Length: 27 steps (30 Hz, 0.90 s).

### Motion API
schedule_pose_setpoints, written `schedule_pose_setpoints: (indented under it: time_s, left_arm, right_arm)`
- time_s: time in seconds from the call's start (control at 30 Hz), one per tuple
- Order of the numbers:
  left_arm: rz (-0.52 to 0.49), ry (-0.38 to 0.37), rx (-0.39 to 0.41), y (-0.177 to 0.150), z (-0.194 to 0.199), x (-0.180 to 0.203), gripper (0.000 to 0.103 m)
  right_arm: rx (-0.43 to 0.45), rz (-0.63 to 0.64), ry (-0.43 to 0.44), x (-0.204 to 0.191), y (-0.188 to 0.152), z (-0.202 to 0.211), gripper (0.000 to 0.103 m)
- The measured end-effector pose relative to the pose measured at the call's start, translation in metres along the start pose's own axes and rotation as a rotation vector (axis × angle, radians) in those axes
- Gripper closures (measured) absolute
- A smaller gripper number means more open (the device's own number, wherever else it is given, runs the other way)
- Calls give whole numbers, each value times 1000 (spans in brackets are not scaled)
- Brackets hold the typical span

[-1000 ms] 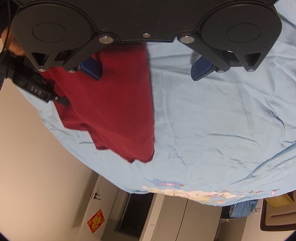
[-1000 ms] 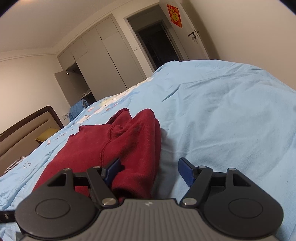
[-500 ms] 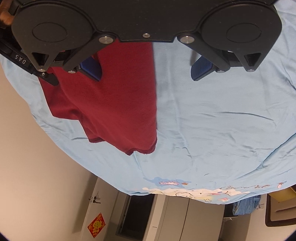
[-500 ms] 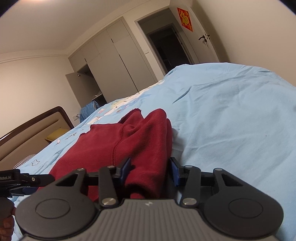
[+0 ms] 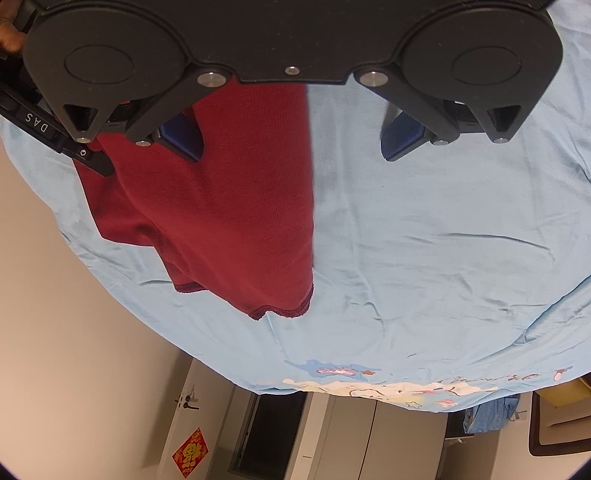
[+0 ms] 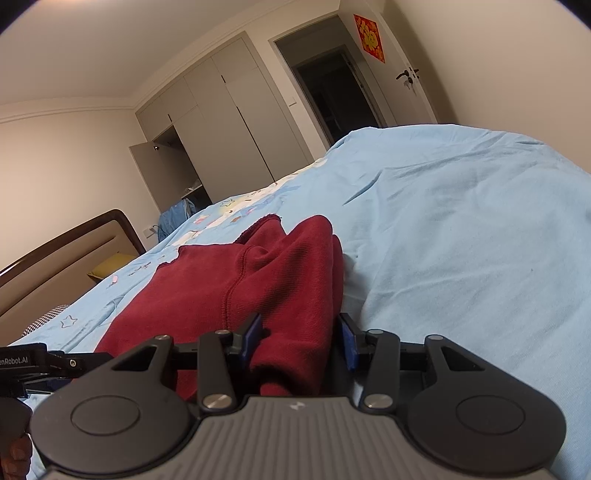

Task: Fold small clothes

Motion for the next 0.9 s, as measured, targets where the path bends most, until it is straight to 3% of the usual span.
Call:
schedule_pose_setpoints:
  time_s: [0.23, 0.33, 0.57, 0.9]
  left_arm:
    - [-13, -33, -5, -2, -2, 0, 4]
    - [-2, -70, -3, -4, -1, -2, 13]
    - [95, -171, -41, -9, -5, -14, 36]
    - [186, -265, -49, -15, -12, -30, 45]
  right_arm:
    - [5, 21, 2, -2, 0, 2, 63]
    - [2, 34, -8, -4, 0, 2, 63]
    - [37, -24, 1, 3, -1, 7, 48]
    - [113, -188, 113, 30, -4, 17, 43]
Point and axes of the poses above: each gripper's, at about its wrist camera, not at the fingertips, and z roughly against the way its jaws point, x to its right, y to its top, the point moved 3 cm from there along -z, roughly the way its jaws point, and after that the axes turned 14 degrees about z, right-handed, at the moved point
